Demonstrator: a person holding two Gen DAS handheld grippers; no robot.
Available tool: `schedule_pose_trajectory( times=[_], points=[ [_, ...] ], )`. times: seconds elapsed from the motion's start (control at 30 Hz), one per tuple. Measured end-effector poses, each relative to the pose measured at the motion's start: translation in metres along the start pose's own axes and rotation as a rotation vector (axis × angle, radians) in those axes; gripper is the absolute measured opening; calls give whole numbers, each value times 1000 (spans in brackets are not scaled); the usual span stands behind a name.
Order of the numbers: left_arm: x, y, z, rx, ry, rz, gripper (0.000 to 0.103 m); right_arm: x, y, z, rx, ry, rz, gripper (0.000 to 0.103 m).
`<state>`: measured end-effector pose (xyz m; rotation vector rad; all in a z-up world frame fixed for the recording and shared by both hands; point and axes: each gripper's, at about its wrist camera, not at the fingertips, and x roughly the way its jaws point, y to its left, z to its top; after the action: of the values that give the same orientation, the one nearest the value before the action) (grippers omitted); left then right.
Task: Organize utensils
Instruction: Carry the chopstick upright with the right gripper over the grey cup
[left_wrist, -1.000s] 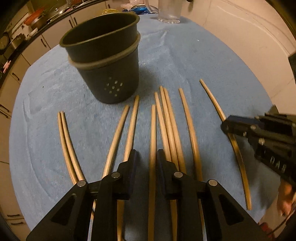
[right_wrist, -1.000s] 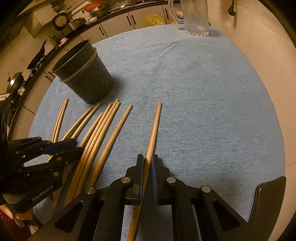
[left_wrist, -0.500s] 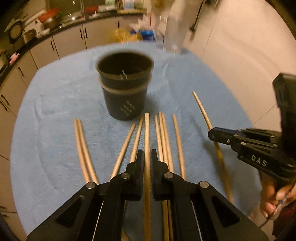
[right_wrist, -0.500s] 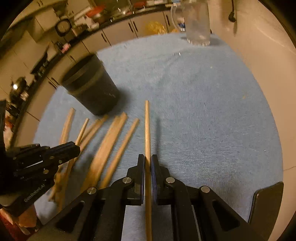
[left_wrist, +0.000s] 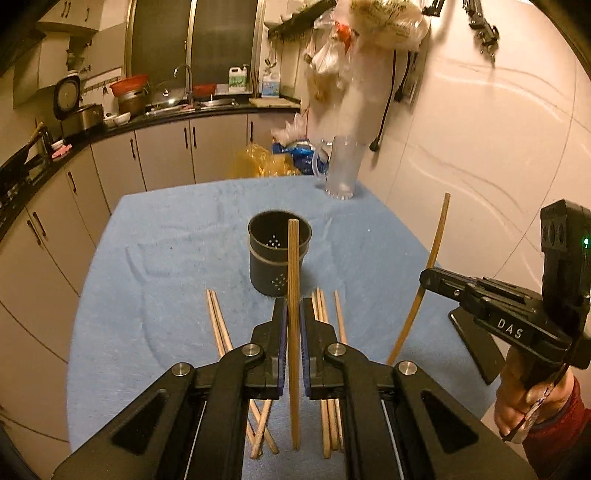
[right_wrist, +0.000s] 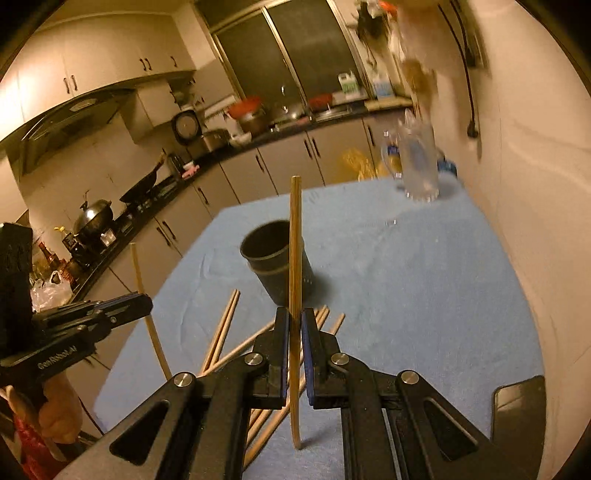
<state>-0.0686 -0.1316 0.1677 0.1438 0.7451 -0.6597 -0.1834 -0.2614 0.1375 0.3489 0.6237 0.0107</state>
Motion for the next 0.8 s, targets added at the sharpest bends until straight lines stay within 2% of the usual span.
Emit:
schedule_pose_trajectory(
  times=[0.57, 0.8],
  points=[
    [-23, -7, 18, -5, -59, 7, 6, -24, 13, 18, -9, -79, -13, 7],
    [-26, -12, 32, 17, -76, 16, 6, -27, 14, 37, -10, -111, -5, 7]
  ],
)
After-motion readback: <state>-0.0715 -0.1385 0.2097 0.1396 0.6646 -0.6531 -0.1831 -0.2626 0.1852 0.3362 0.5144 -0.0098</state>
